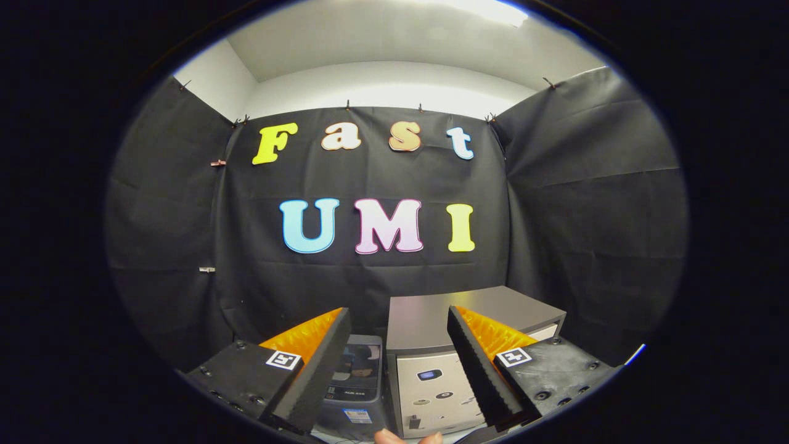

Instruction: Put the clothes into the washing machine and then close the washing machine lid.

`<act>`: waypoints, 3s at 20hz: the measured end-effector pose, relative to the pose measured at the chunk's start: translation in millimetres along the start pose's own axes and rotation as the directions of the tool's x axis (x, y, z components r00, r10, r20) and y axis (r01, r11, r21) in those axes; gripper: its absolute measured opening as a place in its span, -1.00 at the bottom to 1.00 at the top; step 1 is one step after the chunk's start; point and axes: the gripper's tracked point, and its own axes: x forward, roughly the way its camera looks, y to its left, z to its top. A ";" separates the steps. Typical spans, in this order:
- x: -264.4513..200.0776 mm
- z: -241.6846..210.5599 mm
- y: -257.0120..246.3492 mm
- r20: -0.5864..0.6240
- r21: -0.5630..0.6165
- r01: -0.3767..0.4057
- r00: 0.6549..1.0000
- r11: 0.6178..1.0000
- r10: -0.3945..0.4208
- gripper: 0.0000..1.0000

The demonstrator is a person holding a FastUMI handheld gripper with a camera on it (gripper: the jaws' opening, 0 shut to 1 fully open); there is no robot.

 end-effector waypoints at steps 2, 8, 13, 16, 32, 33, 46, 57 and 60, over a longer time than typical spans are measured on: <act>-0.5 -1.3 -4.1 -0.006 0.001 0.011 1.000 1.000 -0.011 0.98; 0.3 -5.7 -4.5 -0.014 -0.005 0.030 0.999 1.000 -0.030 0.98; -0.7 -7.3 7.2 -0.013 -0.026 0.009 1.000 1.000 -0.010 0.98; -0.5 -9.0 15.5 -0.016 -0.030 -0.006 1.000 1.000 0.005 0.98; -1.5 -9.6 14.6 -0.021 -0.024 0.008 1.000 1.000 -0.008 0.99; -1.9 -10.2 15.2 -0.024 -0.025 0.005 1.000 1.000 -0.006 0.98; -3.3 -13.3 18.2 -0.034 -0.015 0.000 0.999 1.000 -0.001 0.98; -9.9 -8.8 20.7 -0.022 -0.015 -0.004 1.000 1.000 0.004 0.98; -7.8 -10.4 19.9 -0.027 -0.012 -0.003 1.000 1.000 0.003 0.98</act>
